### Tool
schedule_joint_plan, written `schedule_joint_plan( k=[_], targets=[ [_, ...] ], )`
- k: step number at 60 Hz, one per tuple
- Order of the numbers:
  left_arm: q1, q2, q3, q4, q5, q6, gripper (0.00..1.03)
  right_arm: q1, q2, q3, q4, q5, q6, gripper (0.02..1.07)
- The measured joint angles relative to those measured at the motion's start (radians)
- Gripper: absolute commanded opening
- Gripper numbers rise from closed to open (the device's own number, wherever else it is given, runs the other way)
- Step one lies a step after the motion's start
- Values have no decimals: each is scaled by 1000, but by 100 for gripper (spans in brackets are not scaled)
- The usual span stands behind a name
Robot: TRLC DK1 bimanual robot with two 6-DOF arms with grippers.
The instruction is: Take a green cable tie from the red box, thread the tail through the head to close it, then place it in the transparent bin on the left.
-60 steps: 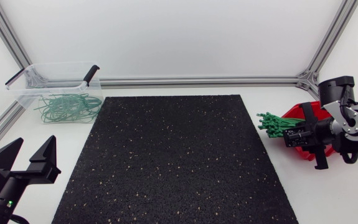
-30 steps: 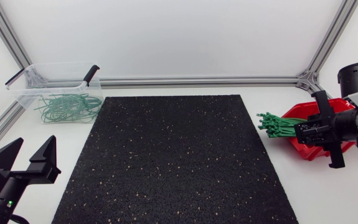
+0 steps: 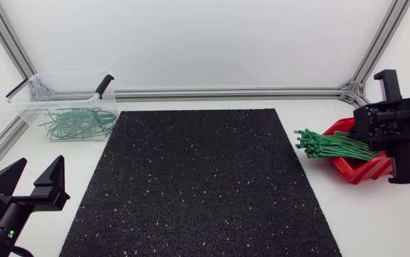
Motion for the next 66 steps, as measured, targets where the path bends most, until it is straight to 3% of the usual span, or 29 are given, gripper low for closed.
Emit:
schedule_joint_plan(
  k=[32,46,66],
  targets=[
    [0,18,93,-68,109,-11,100,174,138,410,-491,-338,282,8],
    [6,147,215,-67,192,-61,100,264,242,433,-523,-451,338,8],
    [6,347,361,-66,394,-113,96,334,381,433,-526,-676,354,8]
  ],
)
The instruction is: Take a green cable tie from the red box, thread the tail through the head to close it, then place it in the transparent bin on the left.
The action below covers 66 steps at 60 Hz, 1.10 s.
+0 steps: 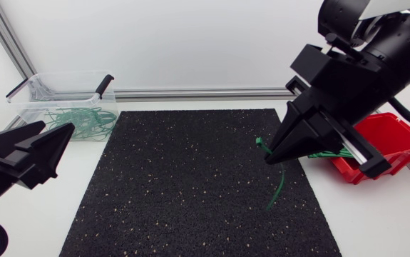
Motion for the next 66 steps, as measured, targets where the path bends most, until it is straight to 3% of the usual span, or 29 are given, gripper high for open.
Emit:
schedule_joint_plan(
  k=[10,29,52,58,66],
  targets=[
    [-76,93,35,27,29,-12,96,9,84,-6,-8,-120,-39,8],
    [-301,263,77,116,93,5,95,10,284,1,-197,-317,-294,8],
    [-522,425,126,182,161,46,95,56,393,57,-262,-415,-486,8],
    [-548,436,132,180,229,72,95,56,430,74,-262,-422,-525,8],
    [-568,455,132,186,249,112,98,60,476,80,-261,-440,-574,8]
  ],
)
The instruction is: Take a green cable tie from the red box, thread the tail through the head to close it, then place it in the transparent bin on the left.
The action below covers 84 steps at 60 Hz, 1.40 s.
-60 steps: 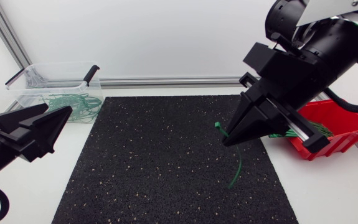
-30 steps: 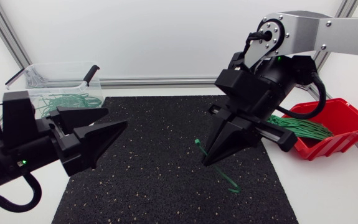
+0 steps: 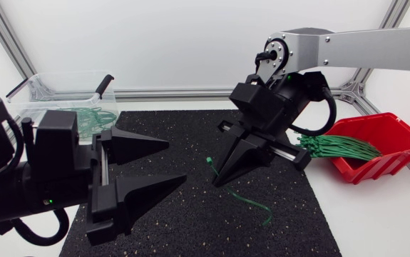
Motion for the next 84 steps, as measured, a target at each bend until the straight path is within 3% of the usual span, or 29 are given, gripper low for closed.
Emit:
schedule_joint_plan(
  k=[12,27,42,56,84],
  targets=[
    [-2,40,-3,54,22,68,98,31,8,1,0,-9,-33,8],
    [27,111,-30,119,159,183,96,43,8,1,0,-10,-67,8],
    [105,206,-30,125,320,267,96,70,8,-2,0,20,-118,8],
    [104,235,-20,125,349,351,97,86,8,-2,-1,27,-146,8],
    [25,259,-7,184,400,365,97,88,18,-27,0,45,-190,8]
  ],
)
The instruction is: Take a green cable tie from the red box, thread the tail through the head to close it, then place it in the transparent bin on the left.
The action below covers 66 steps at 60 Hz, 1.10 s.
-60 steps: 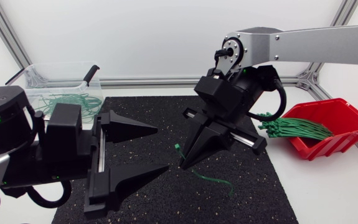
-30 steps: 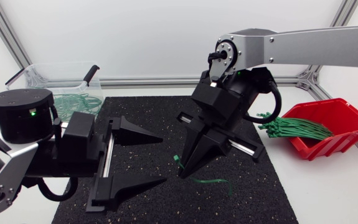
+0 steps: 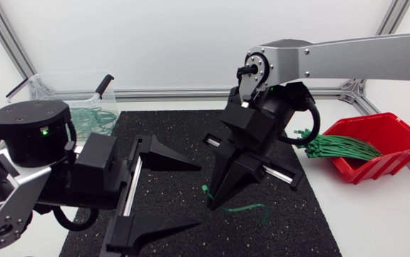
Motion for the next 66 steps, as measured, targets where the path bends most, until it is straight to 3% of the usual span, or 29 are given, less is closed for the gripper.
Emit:
schedule_joint_plan(
  k=[15,28,64,66],
  targets=[
    [-33,0,6,1,22,4,96,26,2,0,0,0,0,8],
    [-33,0,6,45,86,18,77,41,2,-11,0,0,-2,8],
    [-41,43,6,37,112,64,77,65,-22,-40,0,0,-24,8],
    [-47,47,6,37,113,64,72,67,-25,-40,0,2,-25,8]
  ],
)
